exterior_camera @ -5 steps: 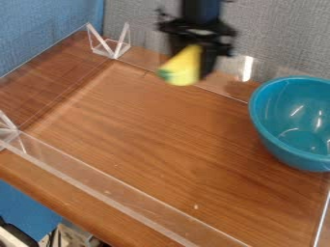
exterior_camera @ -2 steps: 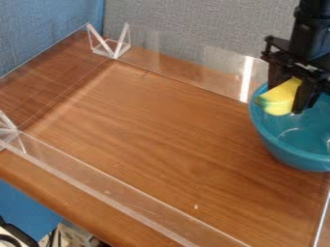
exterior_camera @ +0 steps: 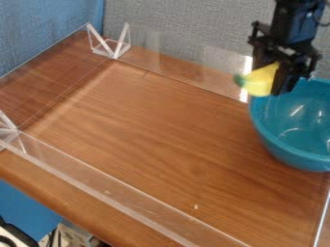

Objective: Put the yellow object in the blue bowl

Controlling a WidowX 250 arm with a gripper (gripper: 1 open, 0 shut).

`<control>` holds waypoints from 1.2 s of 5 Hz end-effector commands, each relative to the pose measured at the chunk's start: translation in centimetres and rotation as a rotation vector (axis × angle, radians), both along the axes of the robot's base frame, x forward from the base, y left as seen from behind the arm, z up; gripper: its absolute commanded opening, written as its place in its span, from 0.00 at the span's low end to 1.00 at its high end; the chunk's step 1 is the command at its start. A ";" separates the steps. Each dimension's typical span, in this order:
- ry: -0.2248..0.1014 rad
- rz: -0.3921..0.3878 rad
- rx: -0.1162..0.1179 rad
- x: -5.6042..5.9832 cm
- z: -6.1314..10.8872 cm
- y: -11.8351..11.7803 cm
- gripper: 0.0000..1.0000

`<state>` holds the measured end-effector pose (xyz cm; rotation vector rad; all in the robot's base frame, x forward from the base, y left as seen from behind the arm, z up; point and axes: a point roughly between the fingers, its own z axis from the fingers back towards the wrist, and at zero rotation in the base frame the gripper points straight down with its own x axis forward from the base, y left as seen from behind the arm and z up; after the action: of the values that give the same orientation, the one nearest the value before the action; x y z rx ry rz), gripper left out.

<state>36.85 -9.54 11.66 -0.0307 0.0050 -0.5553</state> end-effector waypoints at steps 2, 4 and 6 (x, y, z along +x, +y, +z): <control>-0.081 0.011 -0.025 1.6 0.7 -3.0 0.00; -0.106 0.073 -0.017 0.5 0.1 -4.9 0.00; -0.207 0.161 -0.006 -1.3 5.1 -4.5 0.00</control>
<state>35.60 -13.97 14.03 0.0331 -0.1235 -0.4000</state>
